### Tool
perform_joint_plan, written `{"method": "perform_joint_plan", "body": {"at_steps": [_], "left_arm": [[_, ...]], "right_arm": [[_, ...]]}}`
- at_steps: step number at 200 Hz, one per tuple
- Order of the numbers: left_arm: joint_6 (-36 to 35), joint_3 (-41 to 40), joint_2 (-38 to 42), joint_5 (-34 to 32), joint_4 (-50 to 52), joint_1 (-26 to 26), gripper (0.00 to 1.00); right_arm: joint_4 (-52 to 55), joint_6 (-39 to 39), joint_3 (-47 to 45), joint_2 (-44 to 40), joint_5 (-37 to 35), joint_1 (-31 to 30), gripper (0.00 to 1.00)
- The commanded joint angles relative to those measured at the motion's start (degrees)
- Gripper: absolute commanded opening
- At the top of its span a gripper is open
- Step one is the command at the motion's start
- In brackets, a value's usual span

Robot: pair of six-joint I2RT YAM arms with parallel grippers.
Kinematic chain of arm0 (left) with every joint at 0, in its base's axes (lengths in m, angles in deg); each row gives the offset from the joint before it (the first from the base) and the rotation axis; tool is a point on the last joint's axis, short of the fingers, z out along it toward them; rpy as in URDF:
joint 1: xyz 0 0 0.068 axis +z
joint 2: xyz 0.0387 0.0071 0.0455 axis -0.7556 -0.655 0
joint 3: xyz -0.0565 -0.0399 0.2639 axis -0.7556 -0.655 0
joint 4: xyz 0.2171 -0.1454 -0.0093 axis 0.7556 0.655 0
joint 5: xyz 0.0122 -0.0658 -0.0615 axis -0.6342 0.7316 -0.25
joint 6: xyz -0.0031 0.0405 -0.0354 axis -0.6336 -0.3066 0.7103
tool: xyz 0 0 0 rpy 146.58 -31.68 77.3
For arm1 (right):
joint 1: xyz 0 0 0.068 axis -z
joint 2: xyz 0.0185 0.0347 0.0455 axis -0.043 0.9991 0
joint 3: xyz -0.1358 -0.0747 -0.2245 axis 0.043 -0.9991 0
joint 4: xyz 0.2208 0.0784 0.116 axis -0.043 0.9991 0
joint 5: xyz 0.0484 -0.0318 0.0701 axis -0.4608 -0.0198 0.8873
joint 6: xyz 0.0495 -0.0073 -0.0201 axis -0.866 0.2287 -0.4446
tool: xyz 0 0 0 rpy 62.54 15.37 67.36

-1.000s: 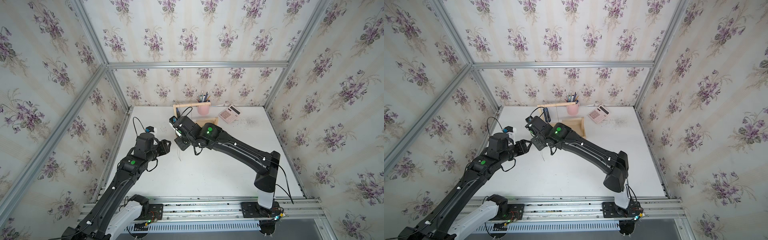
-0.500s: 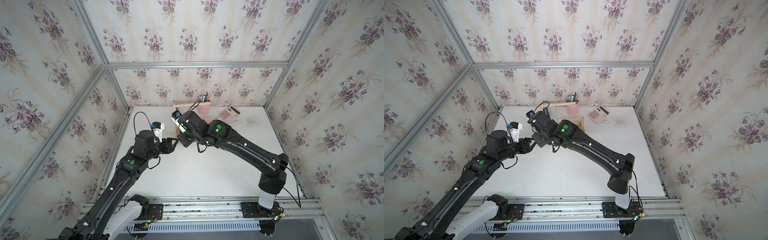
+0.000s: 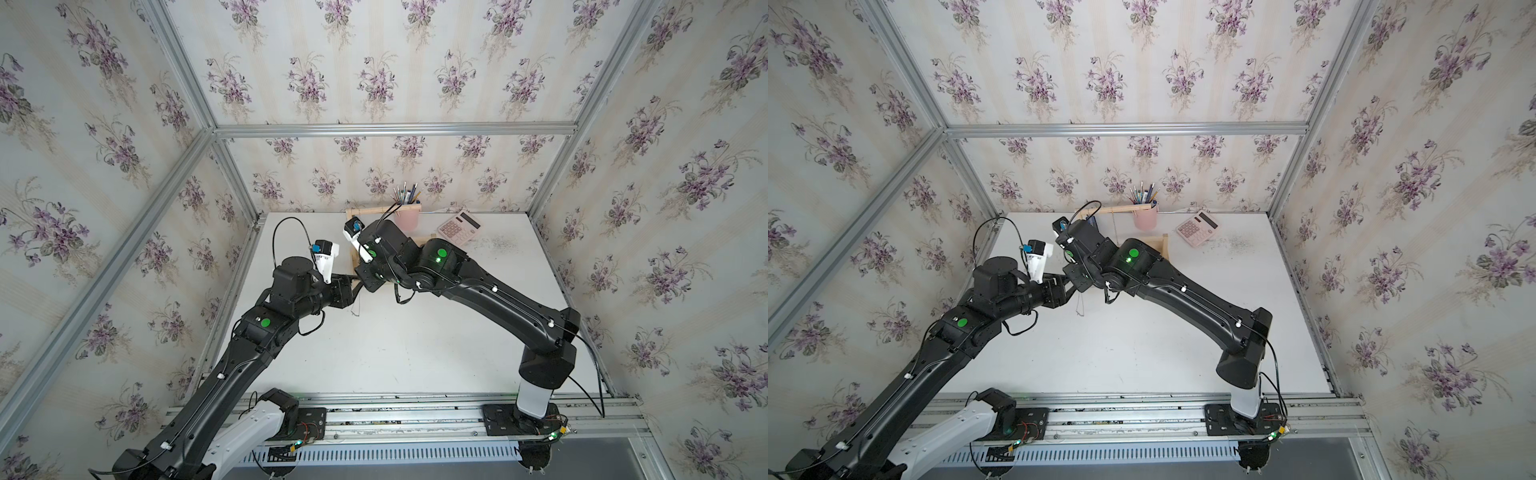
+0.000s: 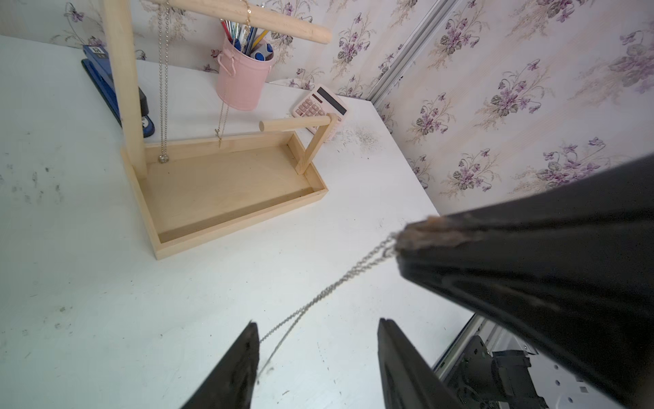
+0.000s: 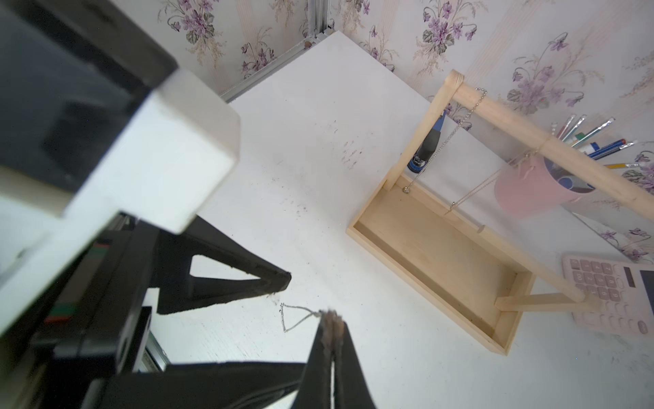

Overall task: Hang the necklace on the jewelry display stand
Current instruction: Pick up the necklace from the center of the board.

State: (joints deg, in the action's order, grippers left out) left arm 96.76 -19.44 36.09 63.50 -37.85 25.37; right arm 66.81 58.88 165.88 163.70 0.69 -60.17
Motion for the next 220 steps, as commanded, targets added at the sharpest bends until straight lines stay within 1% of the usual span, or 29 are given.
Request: {"method": "perform_joint_plan", "body": {"at_steps": [1,96,172,220], "left_arm": [[-1.0,0.3,-0.2,-2.4,-0.5,0.0,0.56],[-1.3,1.3,-2.8,-2.7,-2.4,0.0,0.56],[-1.2,1.0,-2.9,-2.6,-2.0,0.0,0.56],[-1.2,1.4,-2.4,-2.8,-0.8,0.0,0.56]], "right_arm": [[-1.2,-0.4,0.2,-0.8,0.1,0.0,0.02],[-1.5,-0.3,-0.2,-2.8,-0.2,0.0,0.01],[-2.6,-0.3,-0.3,-4.0,0.4,0.0,0.02],[-2.7,-0.1,-0.6,-4.1,-1.3,0.0,0.02]]}}
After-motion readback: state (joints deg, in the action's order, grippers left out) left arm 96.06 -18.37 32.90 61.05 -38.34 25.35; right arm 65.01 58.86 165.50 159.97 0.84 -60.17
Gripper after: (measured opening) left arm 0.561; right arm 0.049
